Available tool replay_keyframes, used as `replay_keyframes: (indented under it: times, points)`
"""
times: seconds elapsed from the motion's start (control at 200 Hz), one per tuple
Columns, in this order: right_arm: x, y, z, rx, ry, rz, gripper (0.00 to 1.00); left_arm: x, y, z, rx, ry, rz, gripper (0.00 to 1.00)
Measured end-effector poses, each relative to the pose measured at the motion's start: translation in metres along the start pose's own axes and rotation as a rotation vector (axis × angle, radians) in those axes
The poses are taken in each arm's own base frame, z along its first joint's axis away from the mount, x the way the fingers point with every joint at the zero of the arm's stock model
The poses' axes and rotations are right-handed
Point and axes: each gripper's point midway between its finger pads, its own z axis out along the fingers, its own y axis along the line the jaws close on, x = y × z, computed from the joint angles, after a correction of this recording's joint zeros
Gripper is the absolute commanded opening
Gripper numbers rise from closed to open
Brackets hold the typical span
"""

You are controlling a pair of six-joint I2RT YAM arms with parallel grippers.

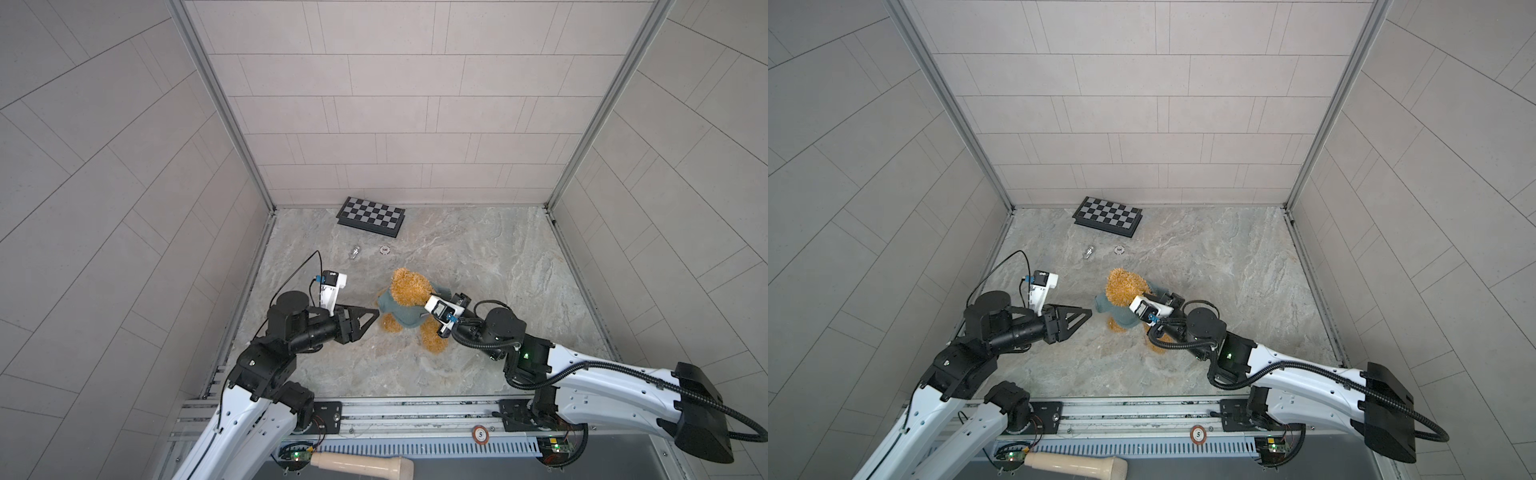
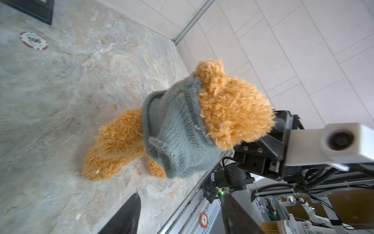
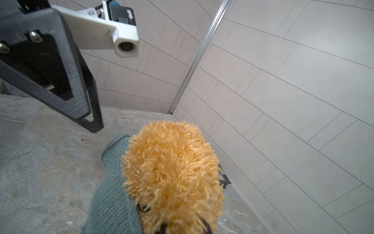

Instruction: Dress the teddy bear

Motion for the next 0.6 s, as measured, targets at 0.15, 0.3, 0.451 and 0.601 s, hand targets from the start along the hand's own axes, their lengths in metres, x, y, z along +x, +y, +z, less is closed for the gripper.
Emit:
replay_keyframes:
  times: [0.15, 0.3, 0.451, 0.601]
  points:
    - [-0.005, -0.002, -0.003, -0.021, -0.023, 0.036, 0.0, -0.008, -0.001, 0.01, 0.051, -0.034, -0.055, 0.67]
    - [-0.01, -0.001, -0.005, -0.041, -0.047, 0.065, 0.0, -0.016, 0.008, 0.028, 0.086, -0.061, -0.146, 0.53]
    - [-0.011, -0.002, -0.005, -0.046, -0.057, 0.081, 0.0, -0.027, 0.006, 0.037, 0.116, -0.083, -0.18, 0.39]
    - [-0.013, -0.005, -0.004, -0.033, -0.065, 0.087, 0.0, -0.025, -0.008, 0.041, 0.161, -0.068, -0.17, 0.34]
